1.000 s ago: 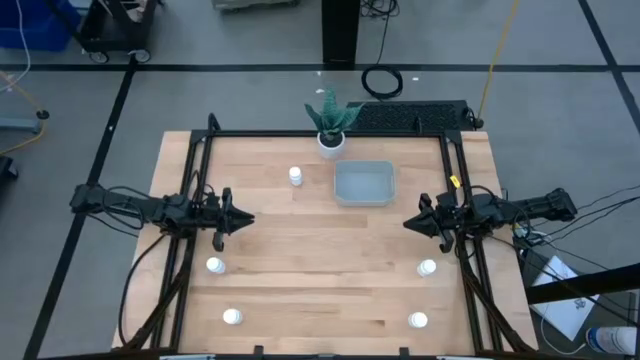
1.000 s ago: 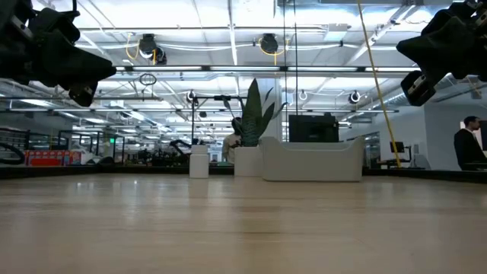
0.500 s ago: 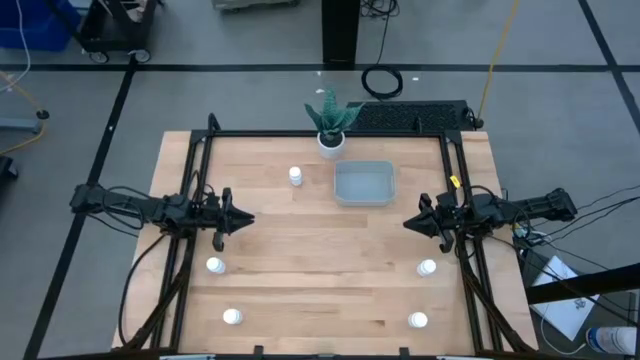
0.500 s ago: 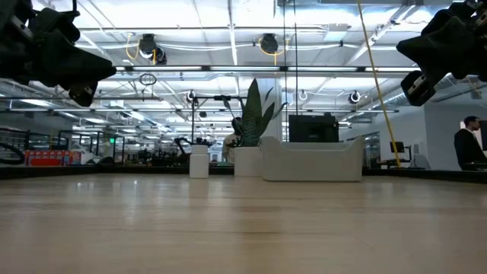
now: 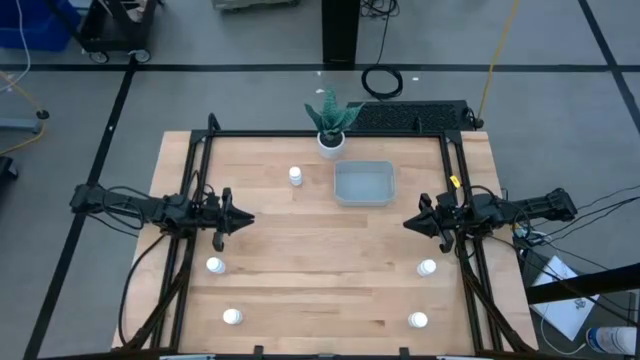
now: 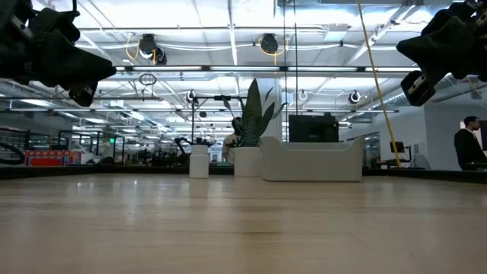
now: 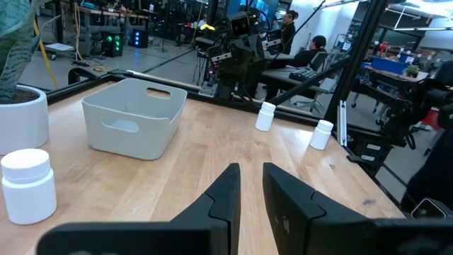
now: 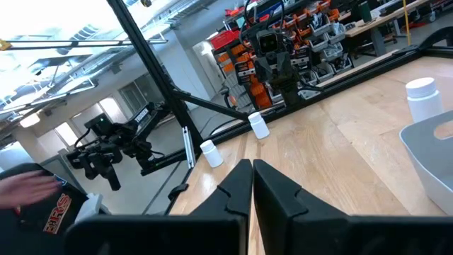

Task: Pick and place pill bottles into a basket

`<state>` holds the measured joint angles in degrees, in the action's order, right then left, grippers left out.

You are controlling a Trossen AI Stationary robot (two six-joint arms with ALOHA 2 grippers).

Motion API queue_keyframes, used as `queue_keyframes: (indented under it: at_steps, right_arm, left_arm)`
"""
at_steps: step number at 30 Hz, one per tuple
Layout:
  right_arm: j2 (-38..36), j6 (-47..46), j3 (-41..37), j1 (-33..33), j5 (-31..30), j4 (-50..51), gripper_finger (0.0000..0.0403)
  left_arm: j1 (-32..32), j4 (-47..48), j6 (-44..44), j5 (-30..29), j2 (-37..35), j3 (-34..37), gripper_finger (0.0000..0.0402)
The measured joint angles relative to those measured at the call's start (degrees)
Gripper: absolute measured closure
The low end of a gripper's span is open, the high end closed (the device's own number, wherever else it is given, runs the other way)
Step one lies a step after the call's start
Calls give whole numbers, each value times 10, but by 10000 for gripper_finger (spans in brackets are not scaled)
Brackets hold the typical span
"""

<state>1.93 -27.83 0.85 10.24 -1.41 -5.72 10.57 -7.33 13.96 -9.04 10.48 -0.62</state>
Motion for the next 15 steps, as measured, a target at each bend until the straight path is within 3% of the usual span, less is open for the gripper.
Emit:
queue_keyframes:
  at_steps: [3, 6, 8, 11, 15]
  right_arm:
    - [0, -1, 0, 0, -1, 0, 394]
    - [0, -49, 0, 0, -96, -2, 394]
    - [1, -140, 0, -1, -167, -34, 394]
    - [0, -330, 0, 0, -226, -93, 394]
    - [0, -411, 0, -1, -331, -109, 394]
  left_arm:
    - [0, 0, 0, 0, 0, 0, 337]
    - [0, 0, 0, 0, 0, 0, 337]
    - [0, 0, 0, 0, 0, 0, 337]
    - [0, -3, 8, -16, 0, 0, 337]
    - [-1, -34, 35, -111, 0, 0, 337]
